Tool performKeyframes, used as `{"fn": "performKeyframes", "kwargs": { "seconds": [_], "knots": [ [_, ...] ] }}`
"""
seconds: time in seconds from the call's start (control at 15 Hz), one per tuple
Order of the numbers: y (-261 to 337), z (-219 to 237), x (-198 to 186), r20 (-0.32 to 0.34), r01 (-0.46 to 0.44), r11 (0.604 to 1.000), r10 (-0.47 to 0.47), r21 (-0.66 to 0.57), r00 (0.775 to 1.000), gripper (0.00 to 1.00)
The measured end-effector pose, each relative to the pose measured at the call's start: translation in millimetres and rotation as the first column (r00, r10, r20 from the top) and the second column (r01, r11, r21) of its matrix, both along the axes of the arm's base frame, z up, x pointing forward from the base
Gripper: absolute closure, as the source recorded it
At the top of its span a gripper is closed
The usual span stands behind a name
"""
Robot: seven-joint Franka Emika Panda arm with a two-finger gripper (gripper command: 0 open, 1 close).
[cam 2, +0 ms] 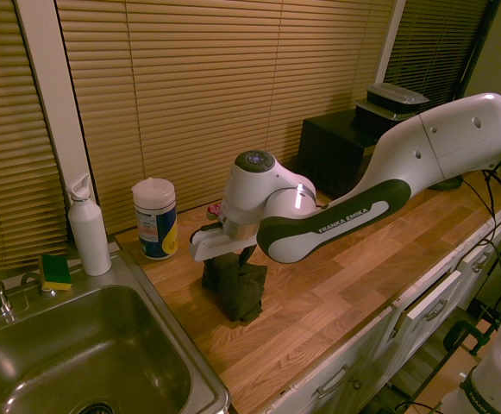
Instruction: Clear the spill
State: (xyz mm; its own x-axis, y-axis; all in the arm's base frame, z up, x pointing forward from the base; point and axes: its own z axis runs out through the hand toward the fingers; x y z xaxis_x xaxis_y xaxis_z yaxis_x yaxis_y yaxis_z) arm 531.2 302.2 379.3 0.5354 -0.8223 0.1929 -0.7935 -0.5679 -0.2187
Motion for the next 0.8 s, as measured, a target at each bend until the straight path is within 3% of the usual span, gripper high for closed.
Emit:
{"fn": "performKeyframes", "kwargs": {
  "seconds": [0.8],
  "knots": [
    [-9.0,-12.3,6.5,-0.046,0.035,0.999,-0.036,-0.010,0.998,1.00]
  ]
}}
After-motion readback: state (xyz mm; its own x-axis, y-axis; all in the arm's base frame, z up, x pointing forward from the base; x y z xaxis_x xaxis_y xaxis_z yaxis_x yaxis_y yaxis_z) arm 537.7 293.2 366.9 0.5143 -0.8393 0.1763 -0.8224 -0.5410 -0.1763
